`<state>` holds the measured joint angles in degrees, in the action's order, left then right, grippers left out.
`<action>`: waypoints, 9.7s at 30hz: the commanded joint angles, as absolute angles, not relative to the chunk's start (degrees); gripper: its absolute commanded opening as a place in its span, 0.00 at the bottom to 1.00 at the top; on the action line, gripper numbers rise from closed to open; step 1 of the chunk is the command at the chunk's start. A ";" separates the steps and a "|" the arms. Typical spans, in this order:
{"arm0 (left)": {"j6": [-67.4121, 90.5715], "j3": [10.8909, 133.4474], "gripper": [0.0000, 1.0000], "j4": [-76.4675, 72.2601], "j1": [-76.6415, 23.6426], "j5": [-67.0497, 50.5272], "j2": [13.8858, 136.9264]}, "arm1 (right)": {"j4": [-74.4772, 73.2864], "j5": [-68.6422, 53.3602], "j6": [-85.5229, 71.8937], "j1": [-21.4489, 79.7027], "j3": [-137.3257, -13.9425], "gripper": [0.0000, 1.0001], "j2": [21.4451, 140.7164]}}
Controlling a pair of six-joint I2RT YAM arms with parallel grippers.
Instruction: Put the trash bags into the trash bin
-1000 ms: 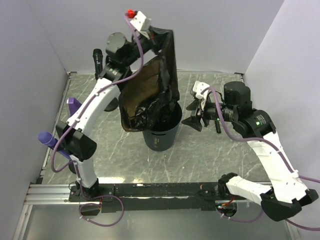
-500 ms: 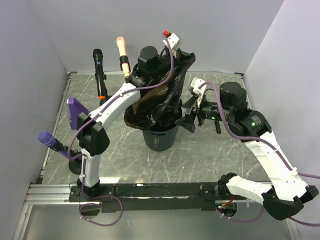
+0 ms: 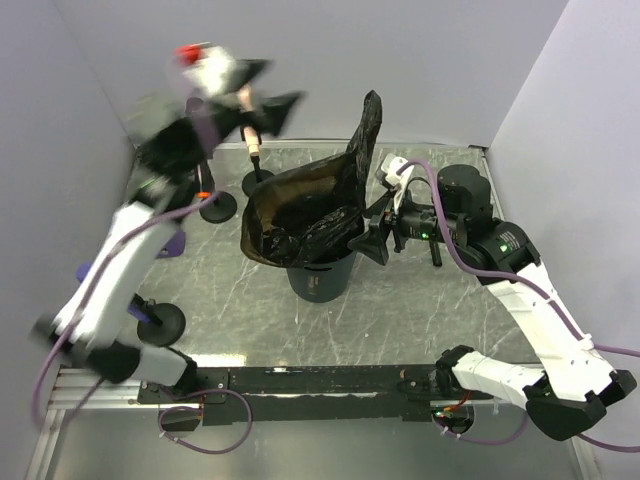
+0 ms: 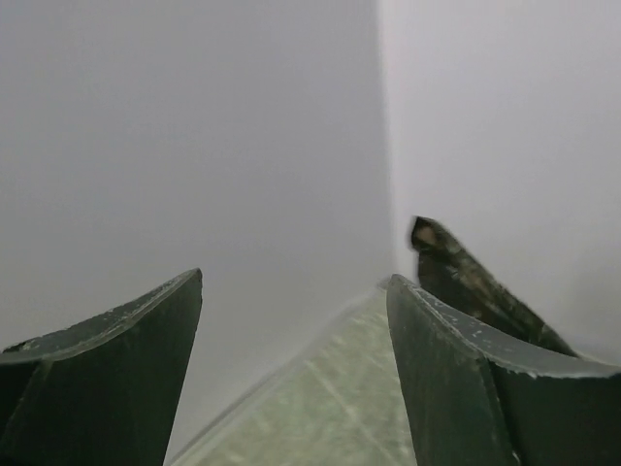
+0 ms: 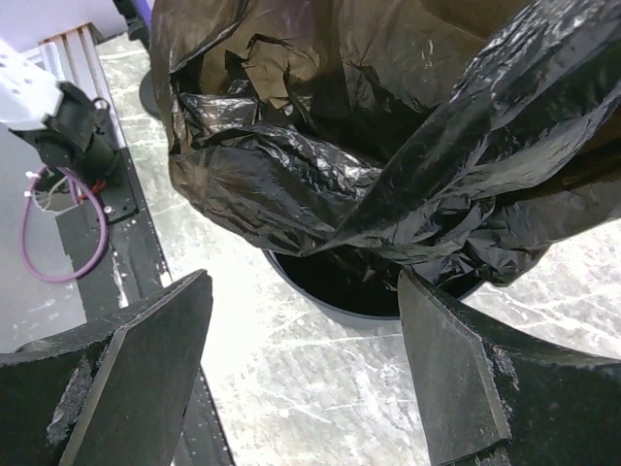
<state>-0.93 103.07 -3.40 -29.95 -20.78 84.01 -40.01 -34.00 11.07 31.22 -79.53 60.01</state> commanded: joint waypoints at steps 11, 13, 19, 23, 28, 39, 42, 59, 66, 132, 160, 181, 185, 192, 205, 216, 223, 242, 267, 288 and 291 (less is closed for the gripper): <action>2.37 76.04 0.49 29.77 -19.07 -13.87 53.79 | -45.70 -38.59 38.91 36.91 -92.28 0.74 61.61; 2.19 72.97 0.34 33.73 -18.90 -17.13 52.57 | -47.01 -38.06 42.96 38.31 -93.25 0.69 61.35; 4.49 62.24 0.05 34.98 -18.63 -20.12 46.24 | -55.09 -35.08 56.49 44.90 -97.29 0.75 64.06; 3.08 58.54 0.08 34.37 -18.63 -26.78 44.74 | -53.80 -27.97 63.79 50.00 -94.23 0.85 65.30; 5.18 56.69 0.11 28.92 -18.63 -37.33 45.61 | -44.92 -19.52 65.39 53.96 -90.17 0.86 67.32; 10.81 58.18 0.13 15.92 -18.63 -45.08 53.43 | -42.71 -10.82 73.20 54.23 -89.30 0.72 73.83; 13.53 58.53 0.11 11.35 -18.72 -46.31 56.07 | -43.59 -9.32 74.44 54.23 -87.98 0.58 72.95; 19.86 68.20 0.01 -7.38 -28.38 -49.04 73.38 | -47.81 -9.84 59.07 46.77 -90.97 0.00 63.56; 16.55 71.71 0.17 -4.78 -31.03 -49.13 77.35 | -46.50 -10.46 56.52 44.65 -82.27 0.00 56.87; 12.03 83.75 0.71 31.90 -20.57 -47.21 76.72 | -32.17 -11.61 33.22 47.55 -83.14 0.00 69.35; 2.73 84.91 0.01 52.82 -19.60 -47.91 69.88 | -36.83 -20.82 40.68 48.08 -74.72 0.00 58.90; 6.94 55.21 0.01 28.59 -19.42 -38.86 62.49 | -26.19 -17.76 37.88 49.04 -48.00 0.04 55.72; 8.00 50.54 0.00 21.45 -19.25 -32.71 63.19 | -29.34 -17.84 37.88 49.04 -47.54 0.06 54.32; 1.16 53.00 0.01 26.62 -17.84 -32.16 59.87 | -49.02 -18.11 39.20 49.04 -57.03 0.34 50.02; -13.97 56.86 0.70 27.78 -18.02 -42.43 41.57 | -60.56 -11.00 29.11 47.64 -69.08 0.43 39.90; -36.46 62.58 0.88 24.27 -40.32 -35.52 51.23 | -55.21 -14.23 16.62 36.22 -72.95 0.69 46.49; -36.14 56.60 0.59 6.09 -47.64 -19.80 57.03 | -44.57 -18.63 15.55 34.90 -71.54 0.44 51.23; -16.62 66.70 0.01 6.67 -29.99 -9.40 70.21 | -47.19 -35.06 22.32 23.30 -85.59 0.00 72.93; -3.87 66.55 0.06 9.75 -22.50 -28.48 88.70 | -49.92 -48.43 18.37 14.41 -77.97 0.11 94.66; -31.95 47.74 0.64 16.42 -14.07 -20.12 54.70 | -57.75 -45.71 39.34 3.78 -71.03 0.47 71.58; -41.81 44.66 0.67 23.18 -13.97 -25.38 46.26 | -57.40 -47.01 48.06 4.04 -66.29 0.54 63.48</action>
<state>-24.84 47.88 15.51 -14.31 -21.37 54.68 -56.58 -44.18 33.47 3.27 -70.59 74.22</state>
